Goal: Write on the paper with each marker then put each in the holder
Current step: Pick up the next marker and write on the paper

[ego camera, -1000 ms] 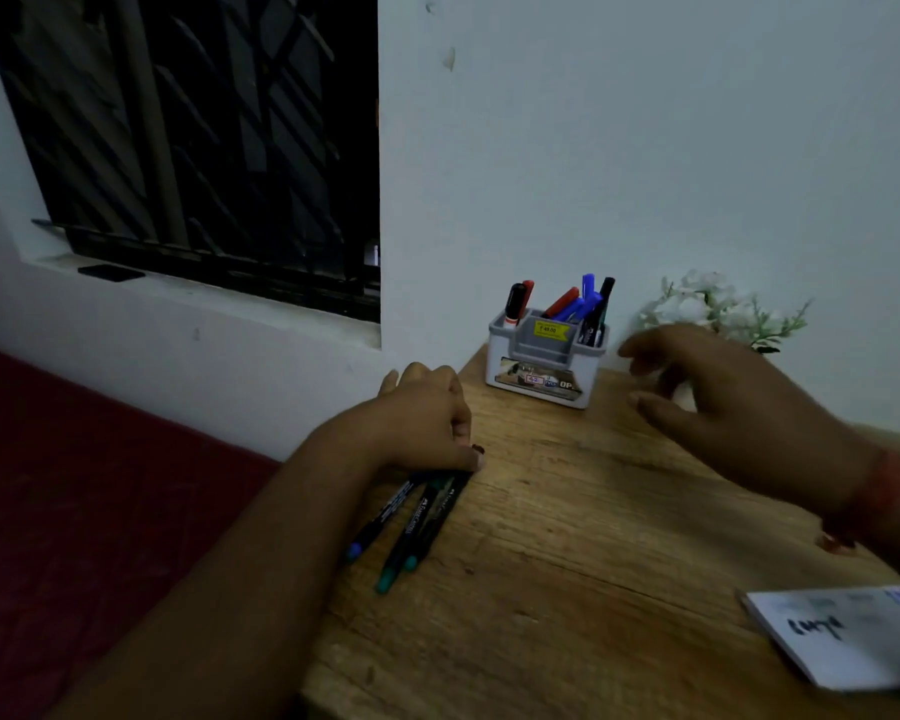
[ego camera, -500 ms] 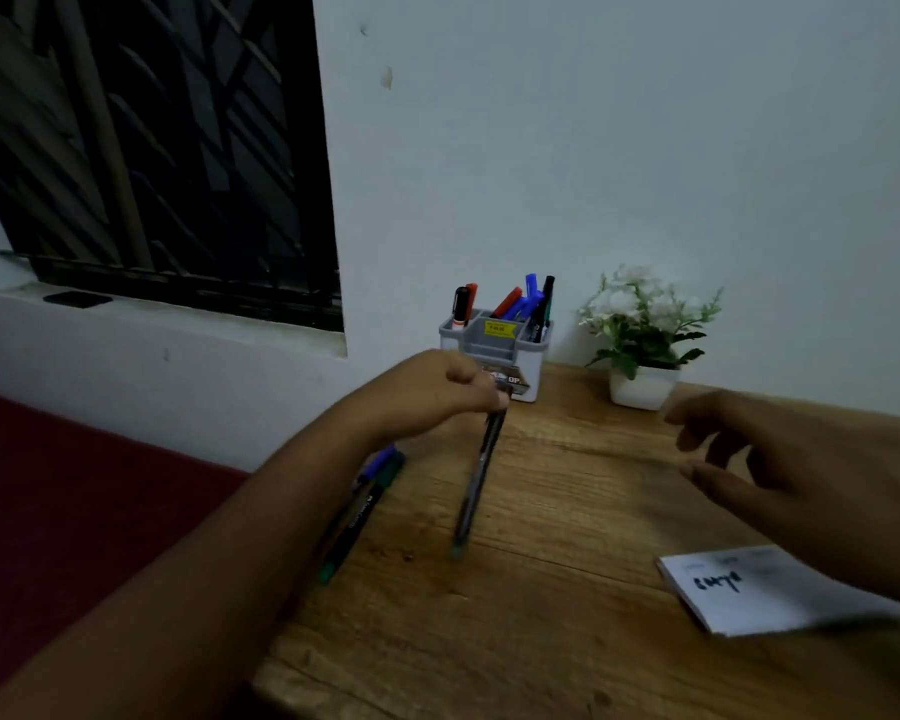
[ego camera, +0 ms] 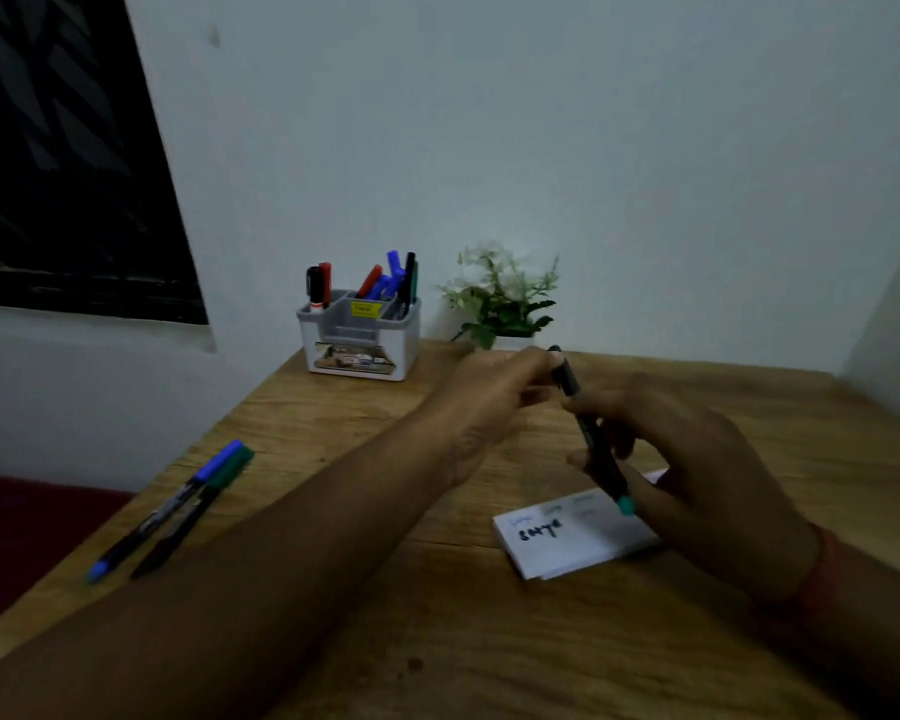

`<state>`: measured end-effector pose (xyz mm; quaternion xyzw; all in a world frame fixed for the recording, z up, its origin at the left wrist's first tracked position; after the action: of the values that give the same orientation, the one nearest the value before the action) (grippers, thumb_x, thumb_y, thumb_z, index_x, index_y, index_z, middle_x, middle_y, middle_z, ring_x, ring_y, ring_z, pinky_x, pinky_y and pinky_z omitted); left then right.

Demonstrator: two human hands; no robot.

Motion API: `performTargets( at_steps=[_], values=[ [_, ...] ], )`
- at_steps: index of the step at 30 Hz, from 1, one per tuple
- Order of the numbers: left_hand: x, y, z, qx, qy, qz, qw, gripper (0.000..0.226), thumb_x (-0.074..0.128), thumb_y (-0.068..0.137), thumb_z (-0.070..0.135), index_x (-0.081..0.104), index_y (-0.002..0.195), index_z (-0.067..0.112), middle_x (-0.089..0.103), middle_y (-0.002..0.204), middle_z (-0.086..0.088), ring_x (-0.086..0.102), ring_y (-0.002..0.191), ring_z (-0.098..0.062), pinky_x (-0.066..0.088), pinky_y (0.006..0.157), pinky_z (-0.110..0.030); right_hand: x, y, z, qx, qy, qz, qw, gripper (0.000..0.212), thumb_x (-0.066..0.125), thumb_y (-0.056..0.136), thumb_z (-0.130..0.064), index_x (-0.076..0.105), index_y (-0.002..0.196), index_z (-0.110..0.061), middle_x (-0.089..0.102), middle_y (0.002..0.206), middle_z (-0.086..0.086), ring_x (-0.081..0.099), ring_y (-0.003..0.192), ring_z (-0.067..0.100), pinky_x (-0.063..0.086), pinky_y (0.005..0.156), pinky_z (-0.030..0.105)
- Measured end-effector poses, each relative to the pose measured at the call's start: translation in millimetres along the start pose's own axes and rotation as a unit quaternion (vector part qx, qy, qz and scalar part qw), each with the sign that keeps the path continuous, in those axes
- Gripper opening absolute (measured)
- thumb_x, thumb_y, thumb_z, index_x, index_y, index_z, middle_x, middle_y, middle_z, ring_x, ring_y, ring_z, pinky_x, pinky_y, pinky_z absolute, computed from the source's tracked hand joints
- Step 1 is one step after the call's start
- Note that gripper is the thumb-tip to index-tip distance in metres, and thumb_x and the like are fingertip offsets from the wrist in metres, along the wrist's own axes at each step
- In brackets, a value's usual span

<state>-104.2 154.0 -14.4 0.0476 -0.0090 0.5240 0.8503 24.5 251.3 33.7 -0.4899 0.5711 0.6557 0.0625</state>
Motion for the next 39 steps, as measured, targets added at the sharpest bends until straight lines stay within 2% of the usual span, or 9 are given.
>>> performTargets(
  at_steps=[4,7,10,15,17,22,26,31,39],
  values=[
    [3,-1,-9,0.043,0.086,0.007,0.995,0.033,0.057,0.096,0.041,0.066,0.108,0.011,0.073,0.106,-0.003,0.068,0.104,-0.015,0.047,0.102,-0.053,-8,-5,24,0.101,0.154,0.063,0.981,0.012,0.066,0.093,-0.030,0.065,0.104,-0.035,0.071,0.094,-0.013,0.070,0.085,0.006,0.055,0.070,0.017],
    [10,-12,-5,0.136,0.242,-0.025,0.960,0.032,0.043,0.099,0.054,0.066,0.105,0.033,0.070,0.104,0.014,0.063,0.101,0.000,0.049,0.090,-0.036,-6,-11,46,0.187,0.278,0.095,0.938,0.011,0.069,0.095,-0.010,0.069,0.096,-0.021,0.072,0.086,-0.006,0.073,0.072,0.012,0.056,0.064,0.017],
    [17,-20,0,0.188,0.317,-0.058,0.928,0.026,0.044,0.102,0.044,0.068,0.102,0.034,0.067,0.095,0.020,0.061,0.087,0.004,0.046,0.068,-0.018,-4,-14,61,0.238,0.334,0.099,0.907,0.005,0.070,0.094,-0.011,0.066,0.093,-0.009,0.072,0.073,0.004,0.071,0.060,0.019,0.059,0.059,0.027],
    [28,-20,1,0.243,0.372,-0.086,0.892,0.023,0.048,0.101,0.036,0.065,0.098,0.021,0.061,0.097,0.008,0.058,0.092,-0.008,0.048,0.082,-0.034,17,-22,69,0.302,0.404,0.058,0.862,0.010,0.071,0.094,-0.017,0.068,0.085,-0.013,0.071,0.069,0.004,0.068,0.058,0.023,0.057,0.055,0.030],
    [29,-18,0,0.249,0.368,-0.100,0.890,0.027,0.046,0.099,0.043,0.064,0.091,0.024,0.055,0.098,0.007,0.055,0.091,-0.007,0.045,0.081,-0.027,19,-24,71,0.310,0.415,0.065,0.853,0.013,0.070,0.094,-0.015,0.067,0.083,-0.011,0.071,0.069,0.006,0.068,0.057,0.023,0.057,0.055,0.030],
    [15,-1,-8,0.199,0.399,-0.109,0.888,0.024,0.046,0.096,0.042,0.062,0.083,0.030,0.047,0.108,0.003,0.048,0.102,-0.006,0.041,0.091,-0.028,5,-20,59,0.271,0.370,0.102,0.883,0.016,0.068,0.095,-0.006,0.061,0.081,0.000,0.070,0.069,0.017,0.071,0.055,0.022,0.058,0.052,0.028],
    [-52,15,2,0.138,0.367,0.037,0.919,0.020,0.051,0.100,0.031,0.065,0.085,0.028,0.049,0.105,0.014,0.048,0.094,0.008,0.043,0.087,-0.028,-49,-19,63,0.208,0.321,0.216,0.898,0.021,0.063,0.095,-0.005,0.055,0.076,-0.005,0.069,0.066,0.012,0.069,0.050,0.022,0.057,0.047,0.030],
    [-15,10,-16,0.157,0.497,0.002,0.854,0.010,0.066,0.089,0.040,0.066,0.091,0.030,0.046,0.116,0.012,0.041,0.116,-0.011,0.039,0.097,-0.035,-9,-18,52,0.199,0.245,0.088,0.945,0.009,0.066,0.096,-0.007,0.063,0.088,-0.010,0.071,0.075,0.004,0.073,0.063,0.012,0.058,0.058,0.024],
    [-4,6,-29,0.128,0.550,-0.010,0.825,0.019,0.068,0.085,0.048,0.062,0.095,0.033,0.045,0.119,0.010,0.035,0.119,-0.013,0.037,0.104,-0.045,4,-20,59,0.196,0.197,0.045,0.960,0.008,0.067,0.092,-0.013,0.071,0.096,-0.019,0.073,0.088,-0.004,0.074,0.079,0.014,0.060,0.071,0.050]
  ],
)
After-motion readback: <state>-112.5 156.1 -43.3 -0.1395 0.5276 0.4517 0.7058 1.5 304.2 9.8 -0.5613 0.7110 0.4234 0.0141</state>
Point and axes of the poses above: each hand's wrist, its own y-axis towards the middle knuckle, its own x-axis out of the palm, z = x × y, the point moved 9 cm from there along y, towards the middle knuckle
